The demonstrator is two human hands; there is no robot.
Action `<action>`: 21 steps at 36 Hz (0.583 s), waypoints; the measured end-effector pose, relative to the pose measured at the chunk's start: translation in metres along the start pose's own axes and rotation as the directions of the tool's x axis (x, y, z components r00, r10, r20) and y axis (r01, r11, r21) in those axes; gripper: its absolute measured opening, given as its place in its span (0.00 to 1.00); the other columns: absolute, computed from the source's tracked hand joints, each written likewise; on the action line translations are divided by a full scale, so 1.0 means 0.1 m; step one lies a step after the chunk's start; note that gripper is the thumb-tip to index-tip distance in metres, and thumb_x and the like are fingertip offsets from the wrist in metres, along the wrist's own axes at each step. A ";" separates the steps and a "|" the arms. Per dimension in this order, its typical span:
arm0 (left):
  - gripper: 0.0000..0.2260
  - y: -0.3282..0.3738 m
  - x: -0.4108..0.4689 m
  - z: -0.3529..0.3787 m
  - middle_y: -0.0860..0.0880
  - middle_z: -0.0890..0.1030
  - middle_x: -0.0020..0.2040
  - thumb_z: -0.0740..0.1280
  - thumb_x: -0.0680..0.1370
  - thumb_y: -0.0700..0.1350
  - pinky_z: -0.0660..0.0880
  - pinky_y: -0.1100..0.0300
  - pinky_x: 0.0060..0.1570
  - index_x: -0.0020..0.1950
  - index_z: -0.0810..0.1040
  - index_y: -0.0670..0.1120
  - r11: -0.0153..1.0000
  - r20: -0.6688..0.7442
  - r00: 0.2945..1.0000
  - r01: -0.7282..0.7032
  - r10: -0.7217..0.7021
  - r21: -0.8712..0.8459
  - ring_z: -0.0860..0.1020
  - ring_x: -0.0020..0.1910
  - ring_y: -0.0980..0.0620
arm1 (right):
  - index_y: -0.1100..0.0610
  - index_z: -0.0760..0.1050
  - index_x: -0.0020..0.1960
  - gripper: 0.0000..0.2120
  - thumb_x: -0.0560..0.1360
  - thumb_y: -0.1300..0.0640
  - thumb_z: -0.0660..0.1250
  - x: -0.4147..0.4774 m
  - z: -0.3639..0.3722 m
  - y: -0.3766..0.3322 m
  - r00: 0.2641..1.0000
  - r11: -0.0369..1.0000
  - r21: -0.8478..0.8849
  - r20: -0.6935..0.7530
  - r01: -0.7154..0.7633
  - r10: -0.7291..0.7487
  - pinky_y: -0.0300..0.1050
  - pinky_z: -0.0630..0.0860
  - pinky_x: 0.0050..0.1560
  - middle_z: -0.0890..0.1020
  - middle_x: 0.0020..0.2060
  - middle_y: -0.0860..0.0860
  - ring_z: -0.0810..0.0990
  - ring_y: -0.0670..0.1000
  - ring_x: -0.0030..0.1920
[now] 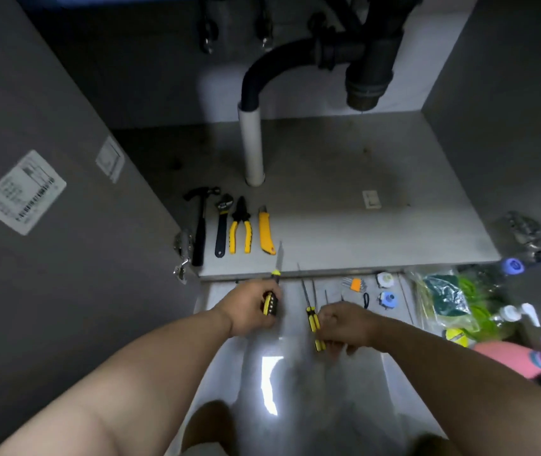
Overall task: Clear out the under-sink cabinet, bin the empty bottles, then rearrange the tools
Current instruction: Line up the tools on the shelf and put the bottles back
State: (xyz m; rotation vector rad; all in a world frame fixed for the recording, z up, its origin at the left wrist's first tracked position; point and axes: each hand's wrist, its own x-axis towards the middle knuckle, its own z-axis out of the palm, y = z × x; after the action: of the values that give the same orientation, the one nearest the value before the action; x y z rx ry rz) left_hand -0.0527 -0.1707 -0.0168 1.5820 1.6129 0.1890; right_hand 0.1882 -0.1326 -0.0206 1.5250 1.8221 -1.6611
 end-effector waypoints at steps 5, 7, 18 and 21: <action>0.22 0.21 0.29 -0.08 0.47 0.76 0.58 0.79 0.71 0.39 0.79 0.50 0.58 0.61 0.78 0.51 0.994 -0.208 0.978 -0.026 0.004 -0.102 0.80 0.53 0.46 | 0.58 0.72 0.43 0.08 0.77 0.58 0.71 0.08 -0.24 -0.11 0.973 0.980 0.186 -0.229 0.073 -0.029 0.41 0.74 0.25 0.84 0.34 0.62 0.85 0.63 0.37; 0.22 0.24 0.47 -0.13 0.48 0.76 0.58 0.78 0.72 0.42 0.77 0.52 0.60 0.63 0.77 0.53 1.000 -0.260 0.965 -0.021 0.016 -0.017 0.78 0.56 0.47 | 0.57 0.72 0.42 0.08 0.77 0.59 0.71 0.21 -0.34 -0.13 0.951 0.965 0.241 -0.309 0.102 -0.024 0.41 0.75 0.25 0.82 0.29 0.56 0.86 0.62 0.37; 0.24 0.18 1.31 -0.25 0.53 0.80 0.62 0.66 0.72 0.61 0.65 0.49 0.60 0.69 0.73 0.63 0.825 -0.271 0.956 0.059 0.115 0.562 0.67 0.68 0.45 | 0.59 0.75 0.43 0.06 0.74 0.60 0.71 1.09 -0.62 -0.30 0.854 0.961 0.247 -0.520 0.125 0.022 0.45 0.81 0.30 0.84 0.28 0.55 0.83 0.51 0.25; 0.25 0.10 1.41 -0.22 0.51 0.80 0.62 0.65 0.73 0.62 0.65 0.49 0.59 0.70 0.73 0.61 0.781 -0.260 0.958 0.070 0.120 0.620 0.67 0.68 0.44 | 0.57 0.74 0.42 0.06 0.74 0.58 0.71 1.27 -0.63 -0.34 0.840 0.971 0.219 -0.542 0.096 0.039 0.45 0.82 0.33 0.84 0.29 0.55 0.84 0.52 0.26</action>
State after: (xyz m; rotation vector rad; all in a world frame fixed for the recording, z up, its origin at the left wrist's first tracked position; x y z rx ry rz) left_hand -0.0372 -0.0354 -0.0600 2.1600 2.0157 -0.1359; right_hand 0.1352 -0.0085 -0.0752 2.2776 1.9518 -1.6157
